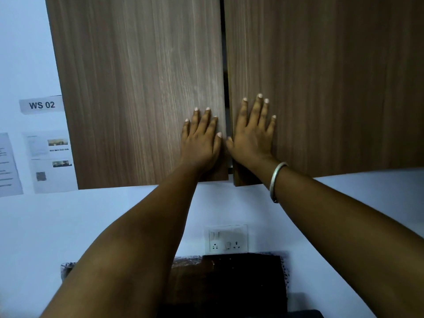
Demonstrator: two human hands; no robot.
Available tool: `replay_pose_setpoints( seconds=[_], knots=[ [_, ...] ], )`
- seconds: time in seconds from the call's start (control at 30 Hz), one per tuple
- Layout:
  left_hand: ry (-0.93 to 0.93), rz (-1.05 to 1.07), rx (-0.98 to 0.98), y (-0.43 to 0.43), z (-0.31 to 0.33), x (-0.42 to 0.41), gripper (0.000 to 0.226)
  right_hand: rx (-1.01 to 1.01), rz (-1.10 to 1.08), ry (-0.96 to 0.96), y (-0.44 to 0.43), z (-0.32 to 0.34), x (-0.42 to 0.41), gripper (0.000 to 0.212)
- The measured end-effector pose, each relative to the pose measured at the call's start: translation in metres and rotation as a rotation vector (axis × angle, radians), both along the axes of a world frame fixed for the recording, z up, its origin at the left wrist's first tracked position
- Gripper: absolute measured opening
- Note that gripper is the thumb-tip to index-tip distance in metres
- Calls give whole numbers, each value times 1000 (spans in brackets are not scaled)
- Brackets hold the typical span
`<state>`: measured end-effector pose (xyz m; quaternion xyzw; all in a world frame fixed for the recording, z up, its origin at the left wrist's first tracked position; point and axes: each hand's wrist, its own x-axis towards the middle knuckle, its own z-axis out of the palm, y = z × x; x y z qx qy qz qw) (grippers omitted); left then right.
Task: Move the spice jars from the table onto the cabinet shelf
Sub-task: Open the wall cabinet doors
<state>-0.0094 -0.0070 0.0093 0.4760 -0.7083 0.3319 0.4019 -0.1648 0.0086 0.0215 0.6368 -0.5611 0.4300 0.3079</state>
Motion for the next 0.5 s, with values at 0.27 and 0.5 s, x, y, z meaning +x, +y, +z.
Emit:
replay_pose_setpoints(
  seconds=[0.27,0.5],
  knots=[
    [170,-837,-65,55,3,-98,61,-176,378,-139,99,-12,-82,100],
    [349,-1364,-75,115,-13,-216,80,-282,819,-302,160,-27,-156,82]
  ],
)
